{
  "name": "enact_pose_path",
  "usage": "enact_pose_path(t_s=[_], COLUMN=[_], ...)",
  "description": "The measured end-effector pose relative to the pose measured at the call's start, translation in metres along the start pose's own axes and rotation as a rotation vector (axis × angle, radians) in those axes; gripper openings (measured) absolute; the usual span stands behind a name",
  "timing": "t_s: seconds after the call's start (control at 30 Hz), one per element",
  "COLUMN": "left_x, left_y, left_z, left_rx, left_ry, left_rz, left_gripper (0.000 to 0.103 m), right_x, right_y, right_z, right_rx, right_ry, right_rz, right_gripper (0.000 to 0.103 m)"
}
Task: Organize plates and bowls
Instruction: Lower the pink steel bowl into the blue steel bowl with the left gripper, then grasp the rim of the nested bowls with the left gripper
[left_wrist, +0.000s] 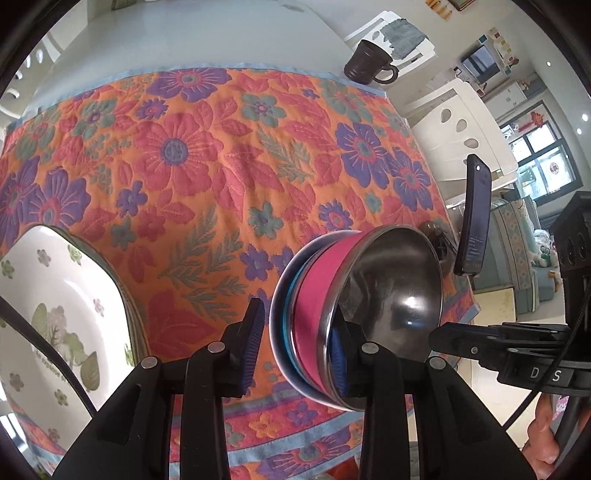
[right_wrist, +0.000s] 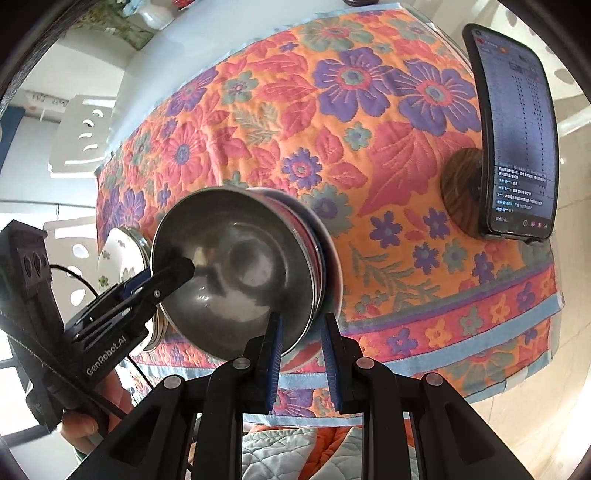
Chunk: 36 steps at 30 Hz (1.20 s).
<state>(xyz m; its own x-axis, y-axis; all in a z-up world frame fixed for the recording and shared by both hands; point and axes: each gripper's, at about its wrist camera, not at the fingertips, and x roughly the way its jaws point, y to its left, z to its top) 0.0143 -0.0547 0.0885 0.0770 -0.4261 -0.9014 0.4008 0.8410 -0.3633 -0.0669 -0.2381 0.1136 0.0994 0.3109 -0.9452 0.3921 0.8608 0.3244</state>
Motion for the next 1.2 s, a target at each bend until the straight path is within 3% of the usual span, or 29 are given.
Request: enact_pose_path(t_s=[0.2,0.33,0.43,0.47,0.5,0.6,0.8,0.93,1.2], left_x=[0.001,-0.015,-0.026,-0.029,-0.032,-0.038,-0.031,-0.03,-0.027], left_y=[0.004,0.002,0.007,0.01,0.013,0.025,0.032,0.029,0.032], left_z=[0.007,0.003,0.001,0.001,0.0,-0.005,-0.023,-0.03,-0.043], left_rx=[-0.028,-0.004,-0.021,-0.032,-0.046,-0.101,-0.178,-0.164,-0.167], left_ry=[-0.012,-0.058,-0.097,-0.103,-0.111,-0.128,-0.107,-0.103,-0.086], left_rz=[-0.015,-0.065,-0.072,-0.061,-0.052,-0.066,-0.169,-0.167,-0.183], left_gripper=[0.029,0.03,0.034,0.037,0.044,0.055,0.055,0.055,0.056], right_x=[-0.002,-0.012,-0.025,-0.029,-0.035,-0.043,-0.027,-0.018,-0.017], right_y=[0.006,0.009,0.013,0.015,0.016,0.02,0.014,0.006,0.018], right_z=[0.012,0.011,0.007,0.006,0.003,-0.003,-0.012,-0.018,-0.032], right_rx=[-0.015,-0.055,-0.095,-0.104,-0.112,-0.132,-0.121,-0.078,-0.069], right_ry=[-0.041,-0.086,-0.169,-0.196,-0.236,-0.292,-0.27,-0.238,-0.271], right_rz=[-0.012,-0.01,-0.005,0.002,0.016,0.011,-0.044,-0.037,-0.067], right_gripper=[0.021,0.023,0.043,0.059,0.065,0.067,0.072,0.072,0.072])
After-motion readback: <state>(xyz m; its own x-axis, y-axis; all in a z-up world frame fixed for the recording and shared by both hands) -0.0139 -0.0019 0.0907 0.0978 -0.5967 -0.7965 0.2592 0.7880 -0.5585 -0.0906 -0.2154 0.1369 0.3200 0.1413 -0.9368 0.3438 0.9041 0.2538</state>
